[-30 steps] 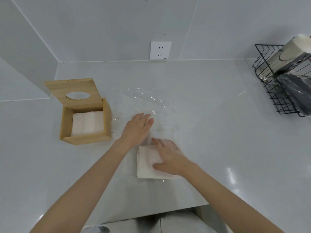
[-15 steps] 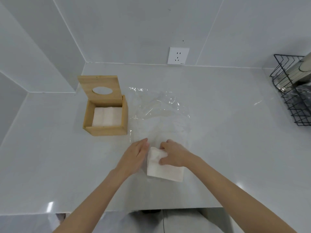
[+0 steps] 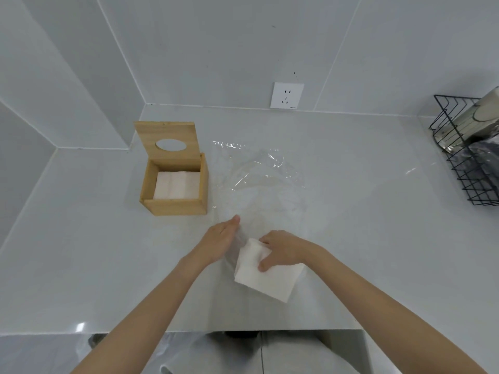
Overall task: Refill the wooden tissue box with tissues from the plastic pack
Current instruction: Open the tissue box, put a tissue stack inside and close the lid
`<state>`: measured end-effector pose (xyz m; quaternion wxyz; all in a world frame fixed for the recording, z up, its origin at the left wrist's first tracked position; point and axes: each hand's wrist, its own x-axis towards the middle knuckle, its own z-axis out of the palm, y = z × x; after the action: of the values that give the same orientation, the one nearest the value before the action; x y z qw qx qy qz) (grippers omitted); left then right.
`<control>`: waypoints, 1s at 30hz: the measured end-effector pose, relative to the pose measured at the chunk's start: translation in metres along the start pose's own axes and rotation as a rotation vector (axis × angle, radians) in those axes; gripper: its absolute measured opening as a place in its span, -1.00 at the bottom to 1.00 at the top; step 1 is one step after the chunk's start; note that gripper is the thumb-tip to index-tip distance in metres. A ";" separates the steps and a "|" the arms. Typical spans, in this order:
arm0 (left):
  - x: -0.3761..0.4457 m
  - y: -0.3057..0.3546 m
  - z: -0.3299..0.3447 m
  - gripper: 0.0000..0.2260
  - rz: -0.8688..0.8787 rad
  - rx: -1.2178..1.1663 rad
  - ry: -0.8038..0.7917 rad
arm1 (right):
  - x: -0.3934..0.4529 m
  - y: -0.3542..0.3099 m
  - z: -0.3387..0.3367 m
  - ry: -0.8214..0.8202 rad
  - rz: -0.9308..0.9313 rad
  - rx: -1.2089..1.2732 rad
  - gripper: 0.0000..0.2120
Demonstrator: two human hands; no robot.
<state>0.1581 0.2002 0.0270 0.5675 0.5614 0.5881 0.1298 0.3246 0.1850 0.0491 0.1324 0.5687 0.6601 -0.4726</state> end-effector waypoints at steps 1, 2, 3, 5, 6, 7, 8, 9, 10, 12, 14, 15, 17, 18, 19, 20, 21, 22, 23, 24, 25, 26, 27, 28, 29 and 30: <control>0.002 0.000 -0.001 -0.71 -0.020 -0.029 0.004 | -0.004 -0.003 -0.003 -0.022 -0.030 -0.006 -0.76; 0.003 0.000 -0.001 -0.71 -0.045 -0.050 0.009 | -0.008 -0.006 -0.006 -0.044 -0.056 -0.010 -0.80; 0.005 0.000 -0.001 -0.71 -0.056 -0.083 0.022 | -0.013 -0.009 -0.010 -0.058 -0.079 -0.008 -0.82; 0.007 0.000 -0.001 -0.69 -0.053 -0.097 0.025 | -0.021 -0.014 -0.022 -0.061 -0.125 0.034 -0.81; 0.008 0.001 -0.001 -0.69 -0.053 -0.077 0.021 | -0.026 -0.017 -0.030 -0.049 -0.150 0.075 -0.80; 0.009 0.000 0.000 -0.71 -0.045 -0.051 -0.004 | -0.030 -0.020 -0.037 -0.038 -0.167 0.135 -0.79; 0.008 0.002 -0.001 -0.74 -0.043 -0.009 -0.034 | -0.034 -0.022 -0.045 -0.022 -0.181 0.212 -0.78; 0.009 0.001 -0.001 -0.74 -0.027 0.009 -0.065 | -0.037 -0.024 -0.052 -0.004 -0.193 0.311 -0.78; 0.007 0.003 -0.003 -0.80 -0.020 -0.039 -0.063 | -0.040 -0.026 -0.058 0.014 -0.210 0.427 -0.79; 0.003 0.009 -0.008 -0.95 0.003 -0.175 -0.039 | -0.041 -0.028 -0.067 0.065 -0.246 0.633 -0.81; -0.002 0.018 -0.018 -0.89 0.022 -0.271 -0.026 | -0.039 -0.031 -0.072 0.149 -0.267 0.774 -0.82; -0.005 0.025 -0.023 -0.84 0.019 -0.362 -0.041 | -0.036 -0.031 -0.073 0.196 -0.270 0.840 -0.82; -0.010 0.036 -0.035 -0.64 -0.013 -0.706 -0.112 | -0.028 -0.035 -0.074 0.286 -0.258 1.003 -0.80; -0.014 0.041 -0.042 -0.54 -0.022 -0.868 -0.138 | -0.024 -0.037 -0.074 0.323 -0.241 1.109 -0.76; -0.019 0.046 -0.048 -0.49 -0.013 -0.980 -0.156 | -0.018 -0.040 -0.073 0.351 -0.227 1.231 -0.72; -0.024 0.050 -0.053 -0.48 0.017 -1.033 -0.158 | -0.013 -0.045 -0.072 0.366 -0.223 1.353 -0.69; -0.027 0.053 -0.054 -0.51 0.064 -1.066 -0.143 | -0.008 -0.049 -0.070 0.380 -0.223 1.467 -0.67; -0.031 0.056 -0.055 -0.55 0.117 -1.081 -0.109 | -0.003 -0.055 -0.067 0.395 -0.227 1.559 -0.66; -0.031 0.055 -0.056 -0.59 0.175 -1.060 -0.038 | 0.003 -0.062 -0.064 0.409 -0.234 1.626 -0.66; -0.031 0.054 -0.054 -0.64 0.218 -1.020 0.045 | 0.006 -0.068 -0.059 0.417 -0.248 1.678 -0.66; -0.030 0.053 -0.054 -0.71 0.224 -0.988 0.152 | 0.010 -0.074 -0.056 0.414 -0.269 1.705 -0.67; -0.031 0.054 -0.056 -0.77 0.208 -0.976 0.258 | 0.013 -0.080 -0.052 0.407 -0.289 1.710 -0.67; -0.031 0.051 -0.059 -0.83 0.192 -0.970 0.329 | 0.016 -0.085 -0.050 0.398 -0.304 1.696 -0.67; -0.030 0.048 -0.064 -0.86 0.180 -0.966 0.367 | 0.019 -0.088 -0.049 0.398 -0.308 1.681 -0.67; -0.030 0.045 -0.072 -0.86 0.177 -0.961 0.382 | 0.024 -0.091 -0.049 0.398 -0.301 1.666 -0.66; -0.030 0.042 -0.082 -0.85 0.170 -0.942 0.381 | 0.028 -0.091 -0.051 0.397 -0.276 1.661 -0.63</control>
<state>0.1049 0.2299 0.1025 0.6291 0.2569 0.5112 0.5262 0.2544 0.2501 0.0986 -0.5024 0.4681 0.1748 -0.7056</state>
